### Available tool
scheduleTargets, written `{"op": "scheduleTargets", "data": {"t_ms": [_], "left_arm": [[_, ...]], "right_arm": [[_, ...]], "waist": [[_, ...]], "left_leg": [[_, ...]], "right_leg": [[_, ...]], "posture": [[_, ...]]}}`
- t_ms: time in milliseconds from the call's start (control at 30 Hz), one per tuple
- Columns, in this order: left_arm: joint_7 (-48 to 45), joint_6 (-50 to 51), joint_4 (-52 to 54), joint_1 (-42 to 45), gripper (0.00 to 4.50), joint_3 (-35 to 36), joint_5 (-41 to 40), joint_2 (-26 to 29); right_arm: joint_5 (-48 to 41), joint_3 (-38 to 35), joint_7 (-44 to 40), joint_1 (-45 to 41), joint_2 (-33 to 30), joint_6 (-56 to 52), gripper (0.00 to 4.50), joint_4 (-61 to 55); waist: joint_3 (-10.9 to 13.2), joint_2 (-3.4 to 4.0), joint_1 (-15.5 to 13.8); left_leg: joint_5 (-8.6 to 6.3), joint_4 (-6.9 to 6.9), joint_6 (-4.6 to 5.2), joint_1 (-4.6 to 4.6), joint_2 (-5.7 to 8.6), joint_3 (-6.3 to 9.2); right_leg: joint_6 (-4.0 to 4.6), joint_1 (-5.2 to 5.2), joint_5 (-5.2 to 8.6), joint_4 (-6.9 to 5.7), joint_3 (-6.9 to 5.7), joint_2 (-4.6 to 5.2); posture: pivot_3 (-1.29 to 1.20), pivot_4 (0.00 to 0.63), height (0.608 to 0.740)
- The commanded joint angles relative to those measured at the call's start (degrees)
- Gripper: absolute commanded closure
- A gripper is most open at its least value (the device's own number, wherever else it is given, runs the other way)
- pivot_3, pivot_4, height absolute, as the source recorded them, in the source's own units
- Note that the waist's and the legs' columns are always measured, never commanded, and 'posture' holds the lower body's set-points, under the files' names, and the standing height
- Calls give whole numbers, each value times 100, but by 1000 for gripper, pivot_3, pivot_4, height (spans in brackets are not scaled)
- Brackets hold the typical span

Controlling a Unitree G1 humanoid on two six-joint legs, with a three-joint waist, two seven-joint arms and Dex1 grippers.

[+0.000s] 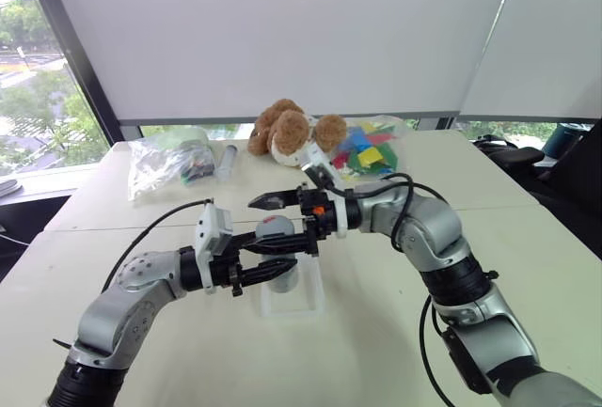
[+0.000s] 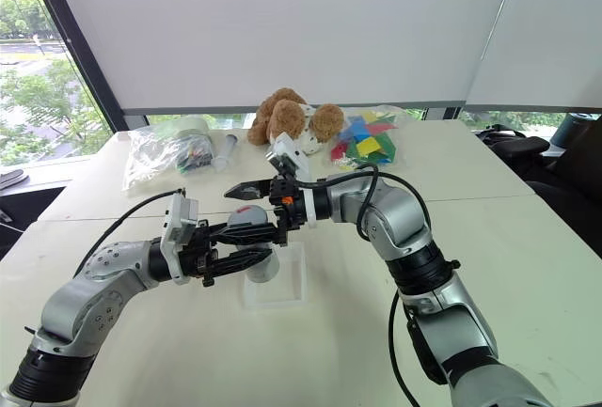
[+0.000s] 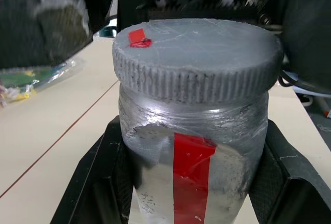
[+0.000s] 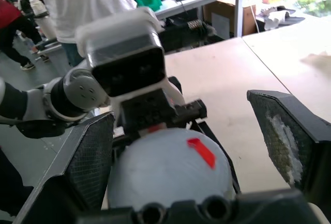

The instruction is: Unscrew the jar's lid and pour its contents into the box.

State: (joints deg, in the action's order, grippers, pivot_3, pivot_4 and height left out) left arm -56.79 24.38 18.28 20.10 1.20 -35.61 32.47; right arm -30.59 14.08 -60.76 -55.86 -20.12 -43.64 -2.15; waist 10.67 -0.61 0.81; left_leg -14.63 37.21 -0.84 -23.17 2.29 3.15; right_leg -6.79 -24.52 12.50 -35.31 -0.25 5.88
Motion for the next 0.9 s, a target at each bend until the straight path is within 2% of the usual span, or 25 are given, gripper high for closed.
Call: {"op": "scheduleTargets", "data": {"t_ms": [33, 267, 600, 800, 900], "left_arm": [[8, -95, 143, 59, 2319, 73, -46, -2], [21, -78, 154, 73, 2319, 81, -63, 18], [36, -67, 185, 54, 2319, 81, -63, 51], [23, -74, 168, 71, 2319, 99, -49, 67], [23, -76, 168, 73, 2319, 98, -41, 70]], "right_arm": [[53, -59, -110, -156, -11, 175, 56, 52], [120, -195, -338, -134, -154, 392, 56, 388], [-28, -338, -1130, 13, -682, 612, 56, 585], [-248, -459, -1558, 104, -727, 688, 56, 472], [-233, -503, -1472, 57, -642, 713, 56, 471]], "waist": [[0, 0, 0], [0, 0, -3], [0, 0, 7], [0, 0, -2], [0, 0, -2]], "left_leg": [[0, 0, 0, 0, 0, 0], [0, 0, 0, 0, 1, -1], [0, 0, 0, 0, 2, -2], [0, 1, 0, 0, 0, -2], [0, 1, 0, 0, 0, -2]], "right_leg": [[0, 0, 0, 0, 0, 0], [0, 0, 0, 0, 0, 0], [0, 0, 0, 0, 0, -1], [0, 0, 0, 0, 0, -2], [0, 0, 0, 0, 0, -2]], "posture": [[0, 150, 740], [0, 150, 740], [0, 150, 740], [0, 150, 740], [0, 150, 740]]}}
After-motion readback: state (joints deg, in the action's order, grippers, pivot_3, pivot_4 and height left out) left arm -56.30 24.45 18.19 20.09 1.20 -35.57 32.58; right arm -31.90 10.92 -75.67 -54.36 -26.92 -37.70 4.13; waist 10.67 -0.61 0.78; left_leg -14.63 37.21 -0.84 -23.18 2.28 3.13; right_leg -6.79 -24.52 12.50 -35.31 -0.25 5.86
